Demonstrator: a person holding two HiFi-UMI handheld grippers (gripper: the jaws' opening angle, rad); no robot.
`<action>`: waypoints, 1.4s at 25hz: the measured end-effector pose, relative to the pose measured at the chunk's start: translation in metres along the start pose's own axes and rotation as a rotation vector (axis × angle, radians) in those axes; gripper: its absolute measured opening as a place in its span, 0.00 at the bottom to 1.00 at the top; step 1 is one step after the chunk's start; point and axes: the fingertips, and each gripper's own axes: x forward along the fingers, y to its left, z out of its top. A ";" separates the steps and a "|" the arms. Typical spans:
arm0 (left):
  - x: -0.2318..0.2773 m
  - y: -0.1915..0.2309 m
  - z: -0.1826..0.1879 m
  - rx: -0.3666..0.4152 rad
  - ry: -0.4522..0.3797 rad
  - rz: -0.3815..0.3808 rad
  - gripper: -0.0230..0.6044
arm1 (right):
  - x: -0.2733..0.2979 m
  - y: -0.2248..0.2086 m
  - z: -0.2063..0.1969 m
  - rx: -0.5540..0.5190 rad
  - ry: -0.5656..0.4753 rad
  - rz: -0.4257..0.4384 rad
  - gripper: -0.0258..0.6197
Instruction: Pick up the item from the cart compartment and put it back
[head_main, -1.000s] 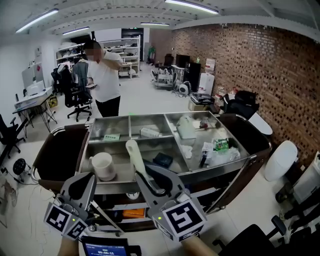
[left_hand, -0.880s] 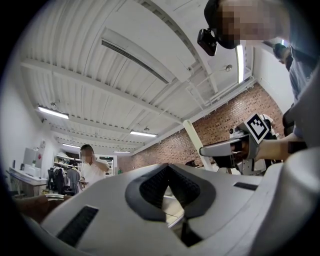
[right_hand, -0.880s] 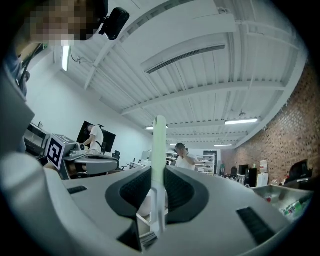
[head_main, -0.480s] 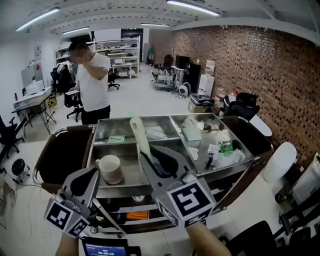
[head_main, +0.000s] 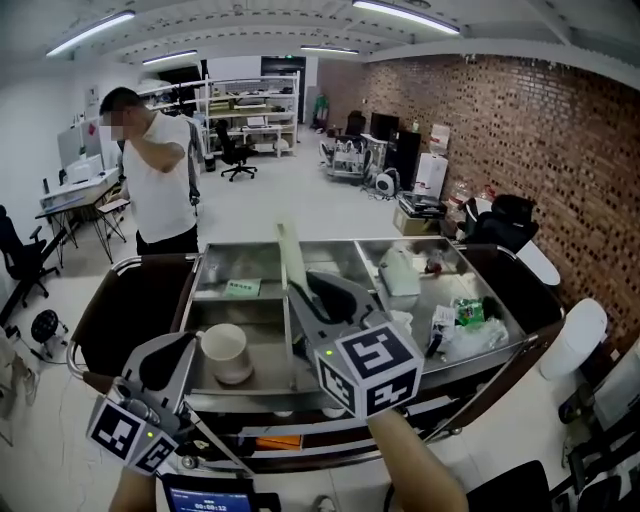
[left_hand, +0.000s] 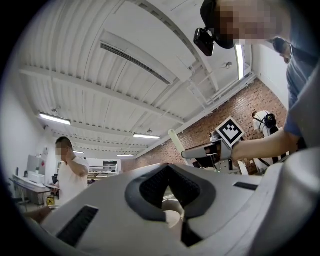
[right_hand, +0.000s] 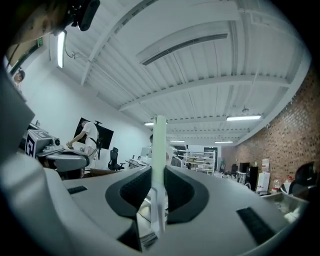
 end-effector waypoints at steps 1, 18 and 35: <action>0.002 0.002 -0.001 0.001 0.002 0.008 0.06 | 0.007 -0.004 -0.005 0.016 0.009 0.007 0.18; 0.009 0.010 -0.017 -0.001 0.037 0.047 0.06 | 0.047 -0.029 -0.082 0.218 0.213 0.019 0.18; 0.010 0.007 -0.017 -0.009 0.034 0.041 0.06 | 0.037 -0.022 -0.097 0.273 0.292 0.022 0.18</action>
